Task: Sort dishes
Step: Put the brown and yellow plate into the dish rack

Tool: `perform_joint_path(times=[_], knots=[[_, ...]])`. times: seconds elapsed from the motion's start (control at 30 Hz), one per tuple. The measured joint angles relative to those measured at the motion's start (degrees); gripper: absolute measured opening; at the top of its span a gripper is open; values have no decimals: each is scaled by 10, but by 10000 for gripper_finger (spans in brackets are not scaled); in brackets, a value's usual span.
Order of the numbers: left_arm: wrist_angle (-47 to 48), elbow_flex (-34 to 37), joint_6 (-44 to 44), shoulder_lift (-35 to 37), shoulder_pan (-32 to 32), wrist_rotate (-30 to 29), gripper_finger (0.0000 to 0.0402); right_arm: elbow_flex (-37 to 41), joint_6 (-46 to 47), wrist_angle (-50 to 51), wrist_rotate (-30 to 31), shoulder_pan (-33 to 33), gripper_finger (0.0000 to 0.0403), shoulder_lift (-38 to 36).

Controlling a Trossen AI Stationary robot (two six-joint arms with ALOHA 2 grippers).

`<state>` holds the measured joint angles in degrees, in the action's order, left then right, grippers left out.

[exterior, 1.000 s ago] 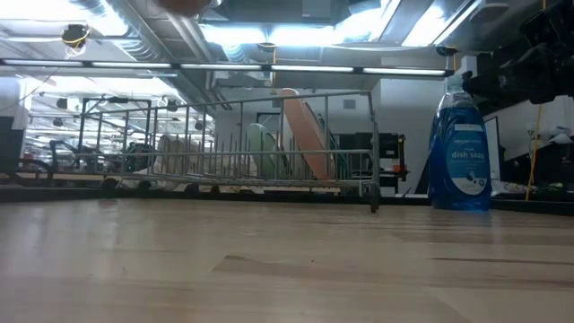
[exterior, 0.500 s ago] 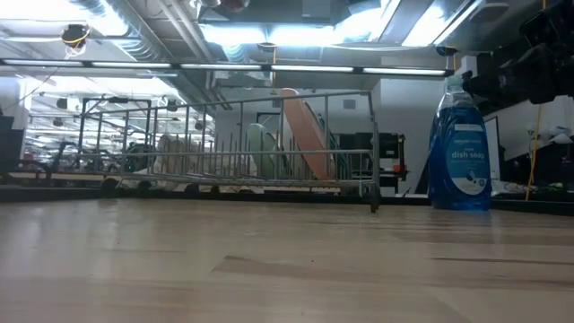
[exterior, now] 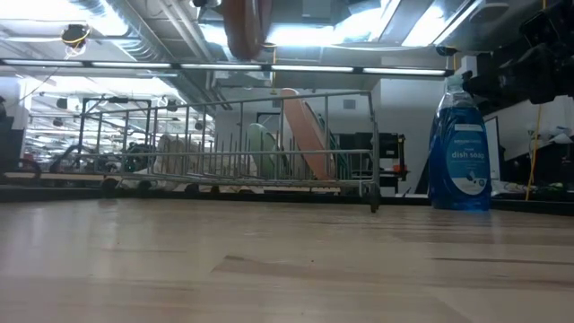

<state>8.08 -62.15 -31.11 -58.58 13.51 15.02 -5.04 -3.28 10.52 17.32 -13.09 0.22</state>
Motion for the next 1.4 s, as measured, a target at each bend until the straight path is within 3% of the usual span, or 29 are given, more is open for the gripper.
perform_joint_path(times=[0.37, 0.67, 0.9, 1.17, 1.4], knots=[[-160, 142, -84, -12, 153, 152, 0, 0, 0, 0, 0, 0, 72, 0], [-416, 261, -207, -11, 235, 202, 0, 0, 0, 0, 0, 0, 72, 0], [-508, 309, -245, -17, 253, 207, 0, 0, 0, 0, 0, 0, 72, 0], [-648, 310, -285, -81, 239, 271, 0, 0, 0, 0, 0, 0, 72, 0], [-677, 310, -289, -132, 261, 294, 0, 0, 0, 0, 0, 0, 72, 0]])
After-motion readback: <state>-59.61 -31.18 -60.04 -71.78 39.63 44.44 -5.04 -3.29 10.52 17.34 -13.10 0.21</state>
